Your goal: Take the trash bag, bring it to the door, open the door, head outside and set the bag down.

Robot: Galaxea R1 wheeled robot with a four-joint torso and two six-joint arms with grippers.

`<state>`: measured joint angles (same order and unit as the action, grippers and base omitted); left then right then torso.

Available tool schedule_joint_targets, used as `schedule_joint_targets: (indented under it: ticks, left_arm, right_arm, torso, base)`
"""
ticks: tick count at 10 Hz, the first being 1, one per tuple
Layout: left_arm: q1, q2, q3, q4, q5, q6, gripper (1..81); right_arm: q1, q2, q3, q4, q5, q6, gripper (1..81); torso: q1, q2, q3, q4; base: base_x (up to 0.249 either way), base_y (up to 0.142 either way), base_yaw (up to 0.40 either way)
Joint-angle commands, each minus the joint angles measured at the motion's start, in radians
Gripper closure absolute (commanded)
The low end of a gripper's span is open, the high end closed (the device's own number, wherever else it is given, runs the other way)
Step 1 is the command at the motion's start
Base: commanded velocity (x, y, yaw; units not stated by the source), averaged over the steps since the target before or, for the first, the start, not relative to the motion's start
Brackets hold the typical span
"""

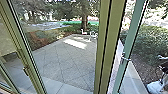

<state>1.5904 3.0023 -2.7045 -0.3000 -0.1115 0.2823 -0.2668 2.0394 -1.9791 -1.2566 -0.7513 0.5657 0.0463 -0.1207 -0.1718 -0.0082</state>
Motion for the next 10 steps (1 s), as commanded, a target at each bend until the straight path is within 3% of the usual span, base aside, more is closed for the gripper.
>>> schedule_joint_targets:
  ticks: [1,2,6,7,8,9,10]
  left_arm:
    - [-0.023,-0.005,0.0,-0.004,0.069,-0.005,81.1]
    - [-0.023,-0.003,-0.001,-0.004,0.069,-0.005,81.1]
    - [-0.022,-0.005,0.0,-0.004,0.075,-0.005,81.1]
    - [-0.02,-0.005,0.0,-0.004,0.075,-0.005,81.1]
    - [-0.019,-0.005,0.0,-0.002,0.075,-0.005,81.1]
    - [-0.019,-0.005,0.0,-0.002,0.075,-0.005,81.1]
    - [-0.019,-0.003,-0.002,-0.002,0.076,-0.005,81.1]
  right_arm:
    - [0.123,-0.051,-0.058,-0.027,-0.027,0.002,1.0]
    - [0.108,-0.055,-0.087,-0.021,-0.005,0.002,1.0]
    - [0.079,-0.06,-0.177,-0.009,0.082,0.003,1.0]
    - [0.07,-0.06,-0.196,-0.009,0.101,-0.001,1.0]
    - [0.06,-0.064,-0.217,-0.01,0.121,0.0,1.0]
    - [0.059,-0.065,-0.242,-0.007,0.153,0.0,1.0]
    - [0.053,-0.06,-0.271,-0.009,0.179,0.0,1.0]
  torso:
    - [0.0,0.0,0.0,-0.087]
    - [0.0,0.0,0.0,-0.1]
    - [0.0,0.0,0.0,-0.202]
    - [0.0,0.0,0.0,-0.163]
    - [0.0,0.0,0.0,-0.189]
    - [0.0,0.0,0.0,-0.206]
    - [0.0,0.0,0.0,-0.21]
  base:
    - [0.0,0.0,0.0]
    - [0.0,0.0,0.0]
    - [0.0,0.0,0.0]
    - [0.0,0.0,0.0]
    - [0.0,0.0,0.0]
    - [0.0,0.0,0.0]
    - [0.0,0.0,0.0]
